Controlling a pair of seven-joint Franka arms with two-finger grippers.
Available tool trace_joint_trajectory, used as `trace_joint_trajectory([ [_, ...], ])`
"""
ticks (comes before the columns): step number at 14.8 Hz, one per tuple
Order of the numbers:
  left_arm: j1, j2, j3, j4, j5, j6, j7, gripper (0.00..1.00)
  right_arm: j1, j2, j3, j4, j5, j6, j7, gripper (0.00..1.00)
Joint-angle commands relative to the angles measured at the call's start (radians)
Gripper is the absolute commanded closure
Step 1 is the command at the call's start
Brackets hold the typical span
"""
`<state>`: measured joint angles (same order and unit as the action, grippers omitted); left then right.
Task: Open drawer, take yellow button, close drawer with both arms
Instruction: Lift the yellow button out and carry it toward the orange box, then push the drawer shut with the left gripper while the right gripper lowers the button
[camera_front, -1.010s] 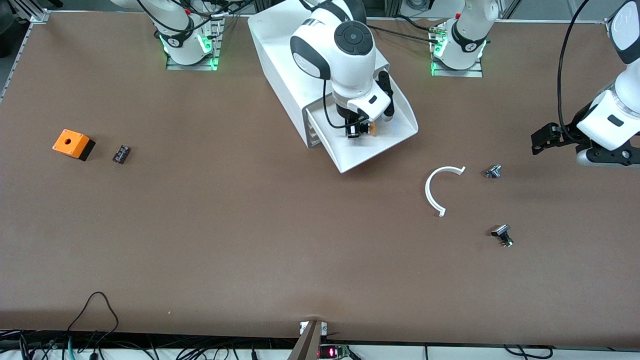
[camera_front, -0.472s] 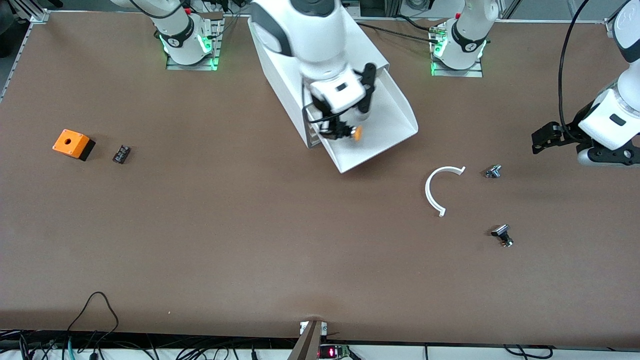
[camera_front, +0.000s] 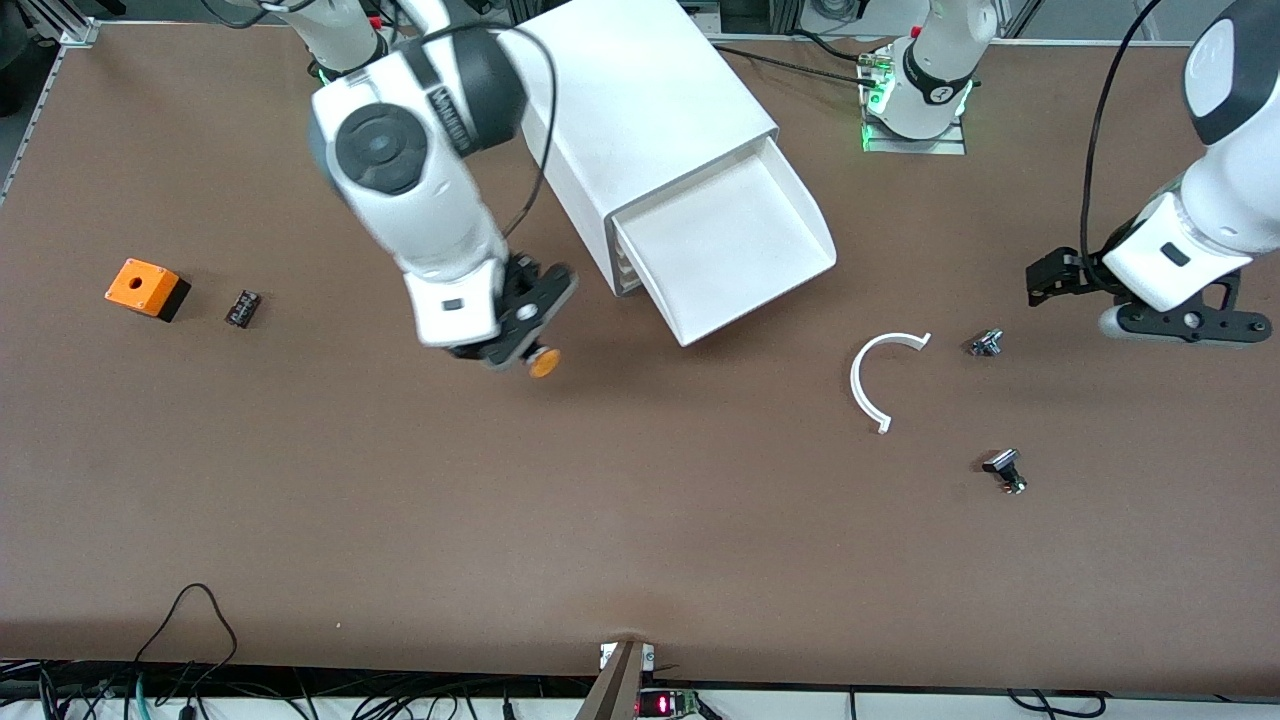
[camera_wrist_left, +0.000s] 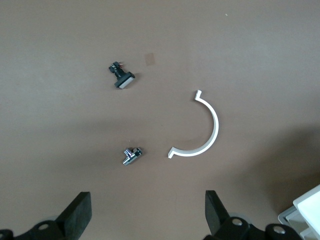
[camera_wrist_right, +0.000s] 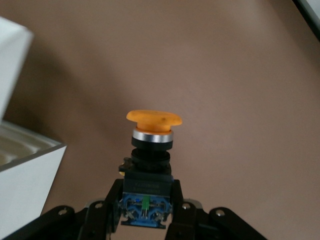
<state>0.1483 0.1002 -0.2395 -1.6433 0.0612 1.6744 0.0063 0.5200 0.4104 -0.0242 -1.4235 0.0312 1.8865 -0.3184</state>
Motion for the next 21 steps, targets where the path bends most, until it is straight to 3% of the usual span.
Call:
trace_joint_trajectory([
  [1, 0.001, 0.012, -0.006, 0.017, -0.004, -0.045, 0.044, 0.00, -0.105, -0.117, 0.015, -0.231, 0.001, 0.103, 0.192, 0.73],
  [4, 0.007, 0.012, -0.003, -0.023, -0.023, -0.065, 0.055, 0.00, -0.256, -0.122, 0.014, -0.325, 0.003, 0.134, 0.222, 0.73],
  [6, 0.001, 0.030, -0.007, -0.026, -0.046, -0.047, 0.025, 0.00, -0.343, -0.148, 0.015, -0.452, 0.007, 0.221, 0.237, 0.70],
  [10, -0.021, 0.059, -0.035, -0.114, -0.123, 0.150, -0.193, 0.00, -0.417, -0.188, 0.015, -0.665, -0.004, 0.393, 0.228, 0.70],
  [15, -0.071, 0.099, -0.109, -0.251, -0.121, 0.402, -0.441, 0.00, -0.457, -0.159, 0.013, -0.788, -0.045, 0.574, 0.202, 0.70],
  [21, -0.148, 0.134, -0.178, -0.398, -0.107, 0.645, -0.748, 0.00, -0.544, -0.095, 0.013, -0.834, -0.048, 0.681, 0.078, 0.70],
])
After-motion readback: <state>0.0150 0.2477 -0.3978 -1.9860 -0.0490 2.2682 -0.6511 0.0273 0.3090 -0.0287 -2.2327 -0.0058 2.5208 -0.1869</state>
